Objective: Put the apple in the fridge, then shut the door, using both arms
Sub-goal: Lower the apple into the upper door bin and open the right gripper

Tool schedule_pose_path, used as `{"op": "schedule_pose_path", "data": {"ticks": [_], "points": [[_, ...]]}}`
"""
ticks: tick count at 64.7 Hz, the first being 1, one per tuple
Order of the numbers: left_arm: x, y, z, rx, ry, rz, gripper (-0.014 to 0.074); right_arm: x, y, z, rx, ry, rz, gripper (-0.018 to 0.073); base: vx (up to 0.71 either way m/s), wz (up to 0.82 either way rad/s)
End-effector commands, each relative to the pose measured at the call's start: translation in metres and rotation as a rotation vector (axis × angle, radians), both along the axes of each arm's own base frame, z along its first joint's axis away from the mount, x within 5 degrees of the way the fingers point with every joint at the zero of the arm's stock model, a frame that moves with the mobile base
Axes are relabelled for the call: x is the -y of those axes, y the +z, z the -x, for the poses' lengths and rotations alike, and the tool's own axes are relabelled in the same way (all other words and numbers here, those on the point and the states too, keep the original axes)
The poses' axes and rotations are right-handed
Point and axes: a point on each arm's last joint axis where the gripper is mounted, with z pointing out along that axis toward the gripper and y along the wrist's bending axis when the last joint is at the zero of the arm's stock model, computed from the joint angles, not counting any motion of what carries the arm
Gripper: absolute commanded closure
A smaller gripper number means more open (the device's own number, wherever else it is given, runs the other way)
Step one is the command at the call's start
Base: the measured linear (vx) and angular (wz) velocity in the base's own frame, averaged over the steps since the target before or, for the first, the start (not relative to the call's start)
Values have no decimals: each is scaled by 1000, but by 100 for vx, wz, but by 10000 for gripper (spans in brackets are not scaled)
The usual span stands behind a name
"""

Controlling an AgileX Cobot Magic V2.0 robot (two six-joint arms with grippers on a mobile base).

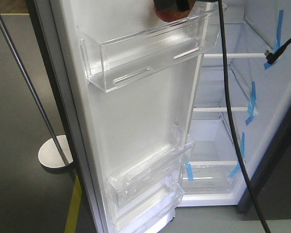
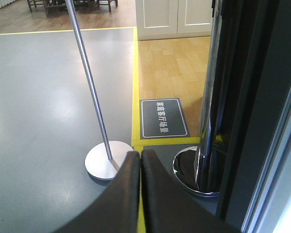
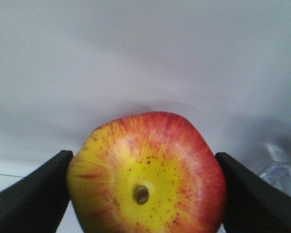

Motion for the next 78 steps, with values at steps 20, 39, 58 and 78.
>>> {"op": "schedule_pose_path", "data": {"ticks": [20, 39, 58, 78], "points": [[1, 0, -1, 60, -16, -1, 601, 11, 50, 36, 159, -14, -85, -78, 0, 0], [1, 0, -1, 60, -16, -1, 601, 32, 68, 70, 154, -77, -8, -5, 0, 0], [1, 0, -1, 60, -16, -1, 601, 59, 62, 115, 78, -228, 46, 38, 0, 0], [1, 0, -1, 60, -16, -1, 601, 96, 15, 202, 112, -387, -7, 52, 0, 0]]}}
